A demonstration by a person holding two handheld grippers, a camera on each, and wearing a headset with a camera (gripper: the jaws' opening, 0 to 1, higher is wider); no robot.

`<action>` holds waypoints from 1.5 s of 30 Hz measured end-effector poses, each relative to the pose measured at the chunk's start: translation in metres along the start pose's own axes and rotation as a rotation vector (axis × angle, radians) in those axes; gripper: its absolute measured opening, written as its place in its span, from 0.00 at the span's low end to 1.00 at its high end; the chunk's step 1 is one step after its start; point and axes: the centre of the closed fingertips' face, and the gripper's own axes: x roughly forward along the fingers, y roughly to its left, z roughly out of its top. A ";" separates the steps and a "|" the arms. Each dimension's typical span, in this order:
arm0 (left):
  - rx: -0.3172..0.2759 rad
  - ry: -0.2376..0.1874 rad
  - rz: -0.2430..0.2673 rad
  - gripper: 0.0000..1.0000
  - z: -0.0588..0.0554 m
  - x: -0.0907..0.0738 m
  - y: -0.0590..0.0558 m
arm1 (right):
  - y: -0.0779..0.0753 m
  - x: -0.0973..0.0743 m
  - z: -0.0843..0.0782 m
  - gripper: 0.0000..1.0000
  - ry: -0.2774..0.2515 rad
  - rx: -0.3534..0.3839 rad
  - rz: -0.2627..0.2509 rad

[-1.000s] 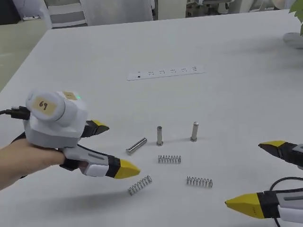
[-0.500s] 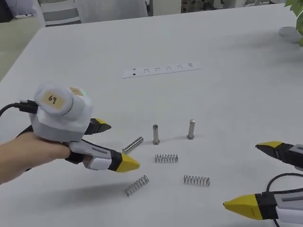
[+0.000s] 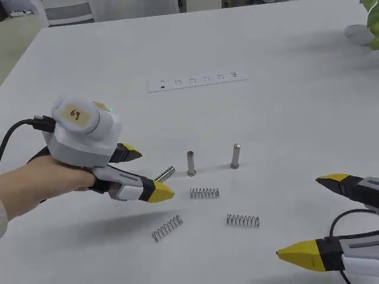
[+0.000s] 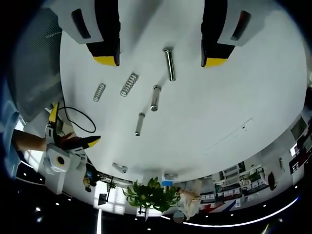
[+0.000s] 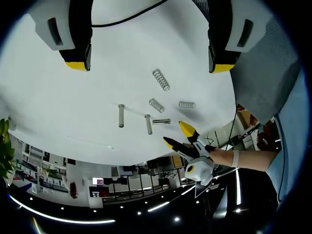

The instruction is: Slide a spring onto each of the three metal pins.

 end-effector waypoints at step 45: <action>-0.021 0.074 0.033 0.22 0.003 0.038 0.021 | -0.001 0.001 -0.015 0.98 0.019 0.030 -0.003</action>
